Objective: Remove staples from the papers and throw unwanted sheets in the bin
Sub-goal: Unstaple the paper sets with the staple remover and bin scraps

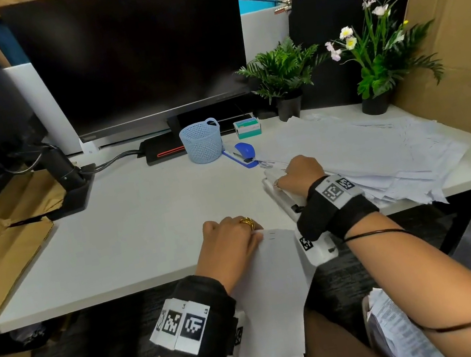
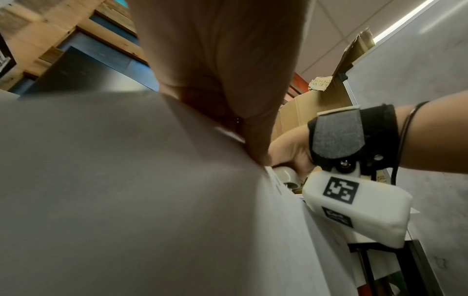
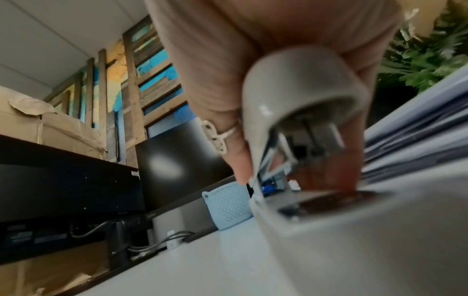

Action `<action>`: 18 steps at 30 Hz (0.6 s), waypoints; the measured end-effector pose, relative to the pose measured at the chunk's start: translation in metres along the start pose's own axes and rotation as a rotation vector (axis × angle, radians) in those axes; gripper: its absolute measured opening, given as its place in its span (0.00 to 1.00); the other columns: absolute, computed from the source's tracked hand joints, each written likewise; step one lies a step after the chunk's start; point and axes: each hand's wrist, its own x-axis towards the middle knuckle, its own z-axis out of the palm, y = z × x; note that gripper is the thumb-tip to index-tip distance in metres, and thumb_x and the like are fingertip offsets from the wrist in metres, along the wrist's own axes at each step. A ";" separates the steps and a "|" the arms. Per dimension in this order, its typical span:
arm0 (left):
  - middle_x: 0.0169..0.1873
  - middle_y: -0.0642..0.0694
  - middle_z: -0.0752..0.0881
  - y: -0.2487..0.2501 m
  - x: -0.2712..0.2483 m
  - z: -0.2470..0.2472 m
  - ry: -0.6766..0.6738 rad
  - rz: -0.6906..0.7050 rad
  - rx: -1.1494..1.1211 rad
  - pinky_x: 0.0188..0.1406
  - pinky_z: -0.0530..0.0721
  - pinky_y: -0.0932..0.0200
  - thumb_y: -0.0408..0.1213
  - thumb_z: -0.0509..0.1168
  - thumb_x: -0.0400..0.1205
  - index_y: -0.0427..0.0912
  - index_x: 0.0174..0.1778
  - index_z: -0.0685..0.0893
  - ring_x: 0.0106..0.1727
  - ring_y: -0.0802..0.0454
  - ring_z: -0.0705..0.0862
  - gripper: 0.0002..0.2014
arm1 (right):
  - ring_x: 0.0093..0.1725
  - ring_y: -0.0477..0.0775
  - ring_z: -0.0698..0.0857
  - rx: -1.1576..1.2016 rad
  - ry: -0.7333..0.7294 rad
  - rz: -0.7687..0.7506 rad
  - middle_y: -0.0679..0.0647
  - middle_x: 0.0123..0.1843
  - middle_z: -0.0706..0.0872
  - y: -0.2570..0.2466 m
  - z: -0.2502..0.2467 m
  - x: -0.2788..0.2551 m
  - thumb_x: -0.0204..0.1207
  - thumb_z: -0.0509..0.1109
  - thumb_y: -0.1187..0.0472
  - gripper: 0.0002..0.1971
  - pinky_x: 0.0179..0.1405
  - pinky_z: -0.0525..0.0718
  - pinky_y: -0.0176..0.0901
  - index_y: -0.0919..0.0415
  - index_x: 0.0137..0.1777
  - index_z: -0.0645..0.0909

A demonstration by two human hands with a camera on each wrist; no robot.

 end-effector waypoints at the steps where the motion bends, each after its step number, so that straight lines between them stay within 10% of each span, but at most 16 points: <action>1: 0.61 0.56 0.82 0.000 0.001 0.002 0.003 0.007 -0.005 0.61 0.61 0.57 0.46 0.52 0.87 0.53 0.64 0.80 0.62 0.55 0.75 0.15 | 0.43 0.54 0.76 -0.025 0.021 -0.010 0.56 0.43 0.77 -0.002 0.001 0.000 0.75 0.71 0.51 0.20 0.24 0.66 0.36 0.67 0.58 0.78; 7: 0.57 0.56 0.82 -0.005 0.003 0.011 0.073 0.034 0.056 0.53 0.57 0.58 0.45 0.54 0.87 0.54 0.62 0.81 0.61 0.55 0.74 0.14 | 0.62 0.55 0.80 -0.023 0.120 -0.208 0.55 0.62 0.84 -0.002 -0.003 -0.012 0.72 0.74 0.46 0.27 0.58 0.76 0.40 0.61 0.66 0.80; 13: 0.36 0.53 0.85 -0.009 0.006 0.010 0.539 0.142 0.118 0.52 0.63 0.54 0.47 0.53 0.83 0.48 0.42 0.88 0.39 0.51 0.82 0.18 | 0.44 0.41 0.84 0.342 -0.011 -0.586 0.43 0.41 0.87 0.036 0.001 -0.075 0.66 0.80 0.64 0.11 0.47 0.79 0.29 0.51 0.45 0.85; 18: 0.36 0.54 0.88 -0.006 0.009 0.020 0.758 0.403 -0.011 0.60 0.65 0.55 0.40 0.63 0.79 0.49 0.44 0.91 0.36 0.55 0.82 0.10 | 0.41 0.50 0.90 0.475 0.442 -0.715 0.46 0.38 0.91 0.069 0.024 -0.076 0.64 0.72 0.74 0.12 0.45 0.87 0.53 0.56 0.38 0.91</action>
